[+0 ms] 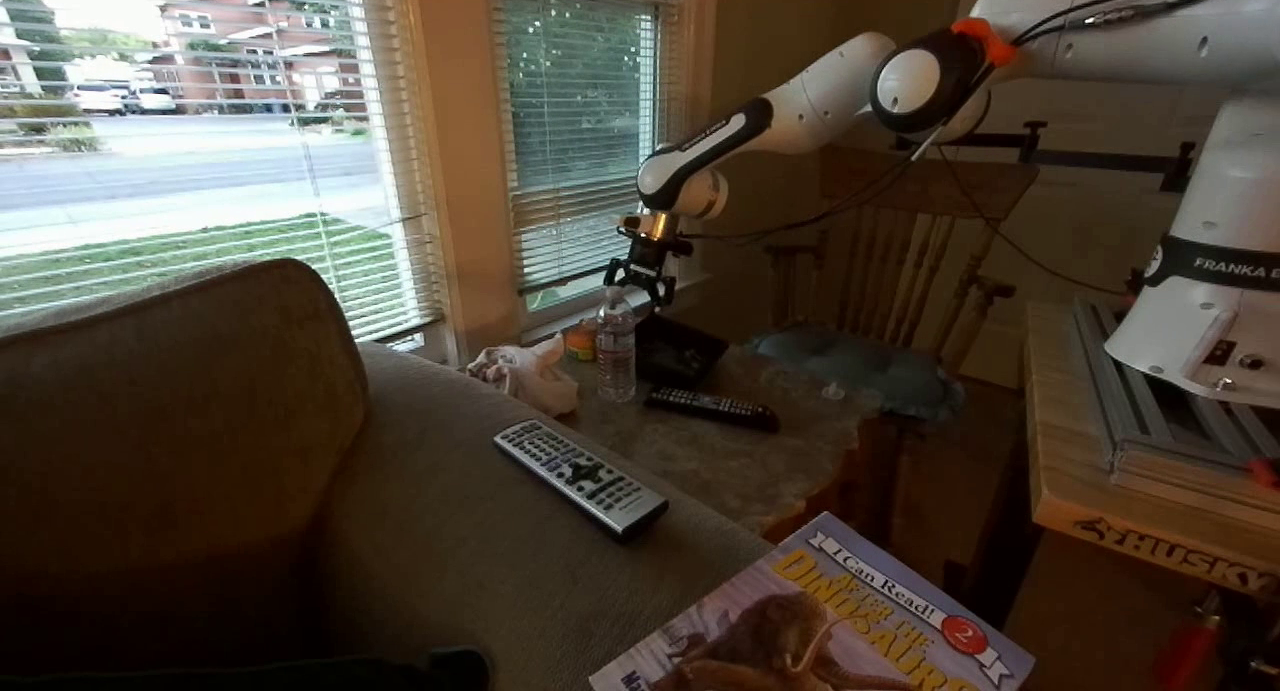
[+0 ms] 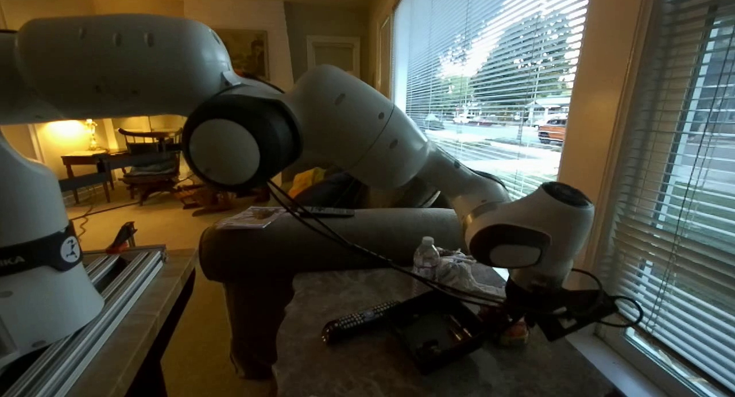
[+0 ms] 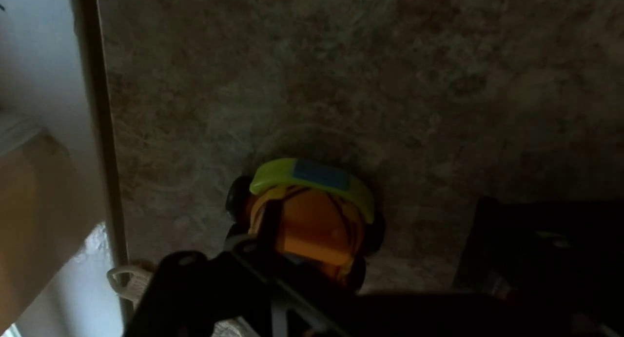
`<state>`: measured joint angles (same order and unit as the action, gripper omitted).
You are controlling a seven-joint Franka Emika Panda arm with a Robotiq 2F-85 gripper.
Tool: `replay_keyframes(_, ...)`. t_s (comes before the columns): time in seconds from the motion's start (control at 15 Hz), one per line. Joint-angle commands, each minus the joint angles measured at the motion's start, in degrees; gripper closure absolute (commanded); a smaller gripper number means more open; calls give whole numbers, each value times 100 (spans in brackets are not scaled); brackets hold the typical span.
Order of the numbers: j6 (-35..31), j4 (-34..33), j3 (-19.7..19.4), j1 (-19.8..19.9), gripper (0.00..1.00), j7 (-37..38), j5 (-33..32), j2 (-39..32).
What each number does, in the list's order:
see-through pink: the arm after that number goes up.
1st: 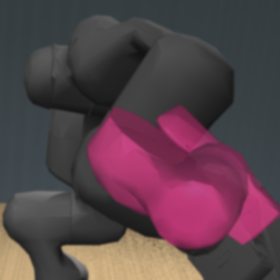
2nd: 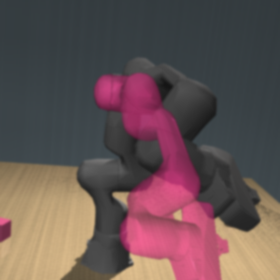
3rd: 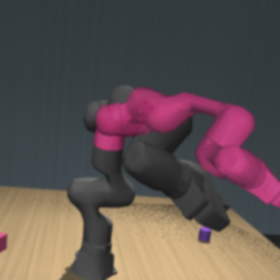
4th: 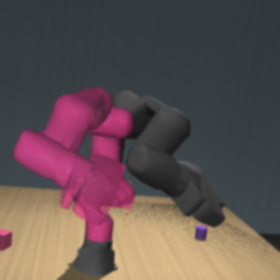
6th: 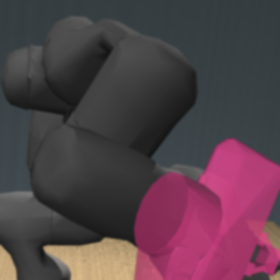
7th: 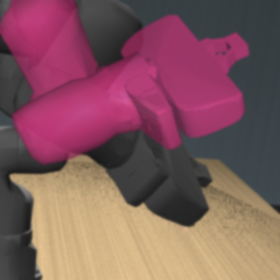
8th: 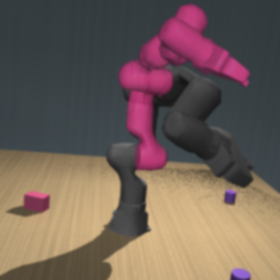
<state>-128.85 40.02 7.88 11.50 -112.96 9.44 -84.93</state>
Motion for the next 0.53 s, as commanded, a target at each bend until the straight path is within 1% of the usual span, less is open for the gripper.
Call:
replay_keyframes(0.0, 534, -451, -277, -313, 0, 355, -431, -114)
replay_keyframes(0.2, 581, -395, -444, -333, 0, 477, -577, -102)
replay_keyframes(0.33, 392, -155, -526, -277, 0, 480, -626, -10)
replay_keyframes(0.47, 316, -100, -580, -206, 0, 485, -632, -14)
